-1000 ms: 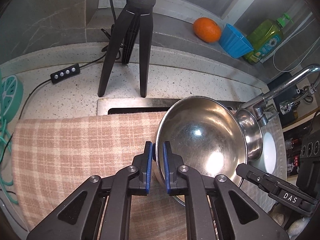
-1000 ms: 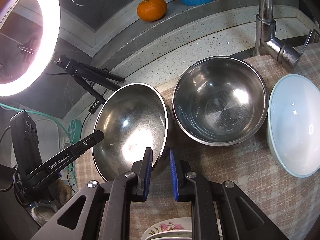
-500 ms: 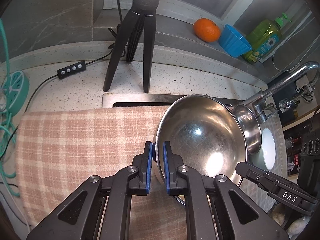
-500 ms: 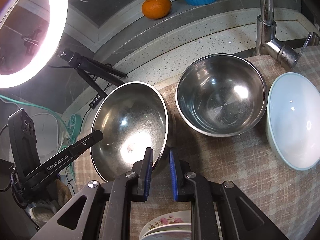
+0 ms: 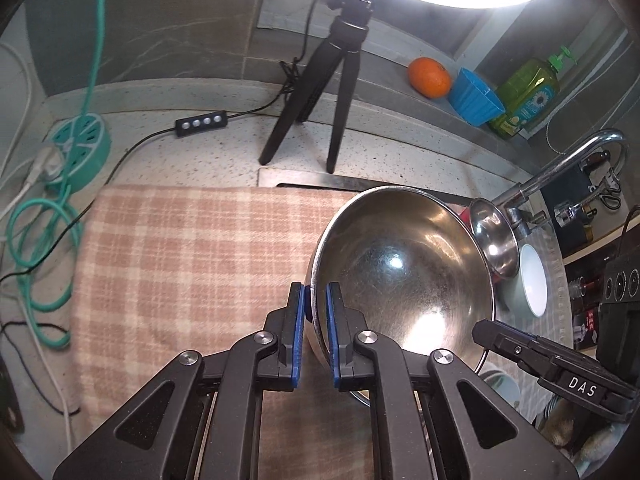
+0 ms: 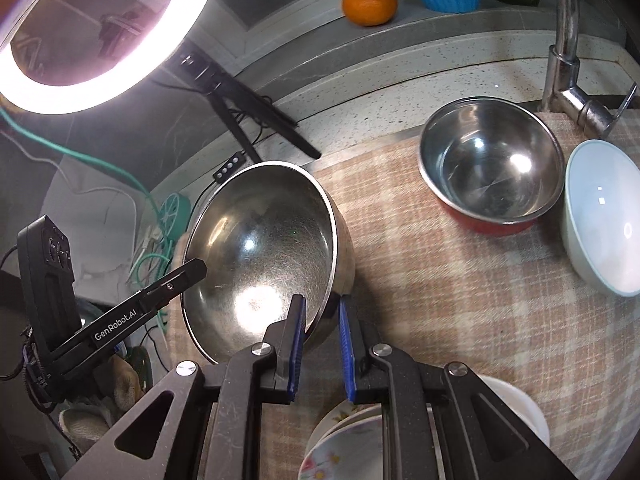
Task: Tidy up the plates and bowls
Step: 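Lift and carry the large steel bowl with both tools beside the plate stack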
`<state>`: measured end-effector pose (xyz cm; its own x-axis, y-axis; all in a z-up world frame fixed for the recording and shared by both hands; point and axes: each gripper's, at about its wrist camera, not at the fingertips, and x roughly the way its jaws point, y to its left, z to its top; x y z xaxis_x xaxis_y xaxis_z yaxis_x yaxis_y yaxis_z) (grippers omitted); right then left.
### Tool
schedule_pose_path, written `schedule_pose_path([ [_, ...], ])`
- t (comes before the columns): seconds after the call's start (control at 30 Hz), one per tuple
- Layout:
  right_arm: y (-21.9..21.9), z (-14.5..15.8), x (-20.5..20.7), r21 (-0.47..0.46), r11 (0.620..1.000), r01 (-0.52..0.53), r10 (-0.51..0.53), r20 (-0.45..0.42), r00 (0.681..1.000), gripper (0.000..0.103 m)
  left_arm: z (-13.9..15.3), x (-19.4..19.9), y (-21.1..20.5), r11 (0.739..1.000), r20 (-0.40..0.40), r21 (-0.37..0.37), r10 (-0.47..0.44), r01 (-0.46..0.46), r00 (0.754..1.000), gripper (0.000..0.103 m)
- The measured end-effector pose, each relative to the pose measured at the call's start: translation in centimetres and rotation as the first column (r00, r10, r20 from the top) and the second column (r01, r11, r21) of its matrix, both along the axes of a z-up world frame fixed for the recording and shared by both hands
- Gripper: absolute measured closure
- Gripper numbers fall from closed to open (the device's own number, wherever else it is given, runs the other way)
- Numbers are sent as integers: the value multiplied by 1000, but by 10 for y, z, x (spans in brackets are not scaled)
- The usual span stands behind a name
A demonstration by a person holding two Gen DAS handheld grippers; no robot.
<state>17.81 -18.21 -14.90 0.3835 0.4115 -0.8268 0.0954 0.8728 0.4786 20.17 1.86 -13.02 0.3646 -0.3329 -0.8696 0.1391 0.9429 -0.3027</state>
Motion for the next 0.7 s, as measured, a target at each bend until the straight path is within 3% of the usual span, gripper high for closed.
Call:
schedule_pose_path([
  [0.7, 93, 0, -46, -22, 977, -212, 212, -2, 977, 88, 7, -87, 83, 987, -2, 13, 160, -160, 987, 94],
])
